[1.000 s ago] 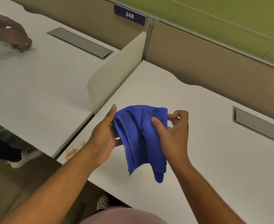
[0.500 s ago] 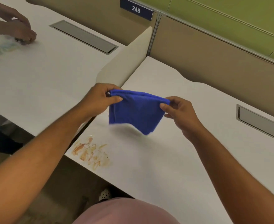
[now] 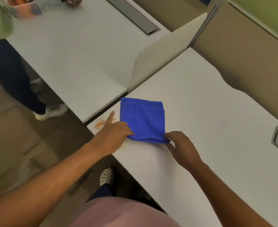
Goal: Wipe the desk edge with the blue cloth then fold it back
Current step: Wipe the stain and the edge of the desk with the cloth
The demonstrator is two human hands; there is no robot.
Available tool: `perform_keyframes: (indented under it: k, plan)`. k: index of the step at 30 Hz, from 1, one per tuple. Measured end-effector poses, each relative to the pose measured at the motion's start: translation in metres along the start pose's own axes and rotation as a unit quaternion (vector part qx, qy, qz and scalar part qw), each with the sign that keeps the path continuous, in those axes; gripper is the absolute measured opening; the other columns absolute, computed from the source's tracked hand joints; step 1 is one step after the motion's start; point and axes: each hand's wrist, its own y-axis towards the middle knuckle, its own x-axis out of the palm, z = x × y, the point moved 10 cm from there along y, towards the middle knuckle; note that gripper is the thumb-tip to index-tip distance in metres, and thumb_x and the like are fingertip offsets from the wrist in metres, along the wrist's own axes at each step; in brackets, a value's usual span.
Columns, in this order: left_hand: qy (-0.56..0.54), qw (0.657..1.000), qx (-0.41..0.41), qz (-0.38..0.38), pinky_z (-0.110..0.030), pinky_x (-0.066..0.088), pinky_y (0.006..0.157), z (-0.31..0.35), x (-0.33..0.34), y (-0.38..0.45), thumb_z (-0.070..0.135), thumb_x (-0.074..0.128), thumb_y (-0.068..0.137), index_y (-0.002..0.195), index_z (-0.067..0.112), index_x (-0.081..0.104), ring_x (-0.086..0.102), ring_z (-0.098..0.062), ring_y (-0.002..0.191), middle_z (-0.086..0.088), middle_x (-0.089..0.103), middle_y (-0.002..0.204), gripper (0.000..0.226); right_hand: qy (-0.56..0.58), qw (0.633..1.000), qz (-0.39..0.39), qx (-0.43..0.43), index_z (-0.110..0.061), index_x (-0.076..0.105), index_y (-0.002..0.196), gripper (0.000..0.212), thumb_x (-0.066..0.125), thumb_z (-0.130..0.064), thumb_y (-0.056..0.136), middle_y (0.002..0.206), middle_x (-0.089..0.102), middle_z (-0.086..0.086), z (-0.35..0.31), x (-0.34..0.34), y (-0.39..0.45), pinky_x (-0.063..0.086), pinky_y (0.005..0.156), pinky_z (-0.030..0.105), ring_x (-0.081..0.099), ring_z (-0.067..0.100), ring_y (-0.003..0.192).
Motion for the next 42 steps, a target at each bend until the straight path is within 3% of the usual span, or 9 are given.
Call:
perform_keyframes:
  k: [7,11,16,20,23,30,35,39,42]
  plan:
    - [0.094,0.987,-0.02,0.126,-0.065,-0.011,0.124,0.034,0.036,-0.046,0.013,0.081,0.083,0.113,0.027,0.08,0.053,-0.034,0.144,0.009,0.078,0.116,0.033,-0.08,0.979,-0.121,-0.143,-0.028,0.07,0.094,0.008,0.067,-0.028,0.088,0.1,0.071,-0.015,-0.008,0.011,-0.01,0.054,0.091,0.036,0.065,0.016,0.099]
    - [0.014,0.962,-0.146,0.231,-0.072,0.004,0.125,0.048,0.035,-0.084,0.025,0.054,0.09,0.123,0.025,0.077,0.035,-0.03,0.156,0.001,0.064,0.148,0.04,-0.018,0.977,-0.078,-0.197,-0.025,0.071,0.095,0.022,0.052,-0.037,0.092,0.105,0.068,-0.01,-0.032,0.007,0.001,0.054,0.089,0.042,0.06,0.015,0.097]
    - [-0.352,0.733,-0.41,0.413,-0.049,0.025,0.129,0.061,0.098,-0.144,0.019,0.053,0.09,0.162,0.016,0.024,0.019,-0.021,0.16,0.005,0.012,0.174,0.078,0.022,0.98,-0.015,-0.198,-0.025,0.04,0.154,0.067,0.062,-0.053,0.098,0.163,0.033,0.003,-0.068,0.041,0.049,0.045,0.116,0.042,0.039,0.023,0.148]
    - [-0.415,0.64,-0.491,0.42,-0.048,0.021,0.13,0.081,0.14,-0.122,0.025,0.051,0.107,0.167,0.012,0.007,0.015,-0.021,0.162,-0.003,0.006,0.177,0.076,-0.057,0.981,-0.044,-0.18,-0.024,0.006,0.167,0.113,0.048,-0.088,0.084,0.176,0.005,0.005,-0.083,0.078,0.088,0.008,0.13,0.055,0.005,0.033,0.163]
    - [-0.406,0.601,-0.539,0.428,-0.049,0.021,0.13,0.082,0.145,-0.105,0.035,0.044,0.111,0.167,0.009,0.01,0.014,-0.025,0.163,-0.009,0.012,0.177,0.071,-0.101,0.983,-0.057,-0.145,-0.019,-0.002,0.167,0.118,0.032,-0.094,0.082,0.177,0.001,0.009,-0.087,0.096,0.104,0.001,0.13,0.061,-0.002,0.035,0.163]
    - [-0.361,0.595,-0.564,0.445,-0.043,0.019,0.132,0.077,0.154,-0.104,0.043,0.03,0.11,0.167,0.011,0.011,0.009,-0.022,0.164,-0.008,0.016,0.176,0.069,-0.12,0.971,-0.022,-0.207,-0.015,0.003,0.167,0.093,0.019,-0.077,0.099,0.177,0.008,0.006,-0.118,0.113,0.108,0.005,0.132,0.057,0.003,0.029,0.164]
    - [-0.289,0.637,-0.574,0.426,-0.052,0.016,0.132,0.079,0.148,-0.102,0.04,0.027,0.109,0.166,0.006,0.013,0.01,-0.029,0.164,-0.012,0.016,0.176,0.068,-0.15,0.916,-0.071,-0.364,-0.019,0.001,0.167,0.101,0.023,-0.084,0.094,0.177,0.005,0.001,-0.117,0.117,0.062,-0.002,0.132,0.048,0.001,0.023,0.164]
    - [-0.239,0.644,-0.596,0.415,-0.052,0.018,0.131,0.082,0.146,-0.105,0.058,0.003,0.104,0.166,0.006,0.013,0.016,-0.032,0.162,-0.015,0.019,0.175,0.082,-0.168,0.898,-0.1,-0.394,-0.022,-0.002,0.168,0.09,0.024,-0.076,0.1,0.178,0.002,-0.005,-0.097,0.118,0.06,0.0,0.134,0.046,-0.002,0.017,0.164]
    - [-0.234,0.643,-0.597,0.419,-0.05,0.018,0.131,0.082,0.149,-0.103,0.05,0.017,0.109,0.167,0.006,0.009,0.012,-0.03,0.163,-0.014,0.013,0.176,0.073,-0.142,0.91,-0.089,-0.379,-0.022,0.003,0.168,0.081,0.027,-0.067,0.105,0.177,0.008,-0.006,-0.115,0.118,0.089,0.002,0.134,0.044,0.002,0.016,0.164]
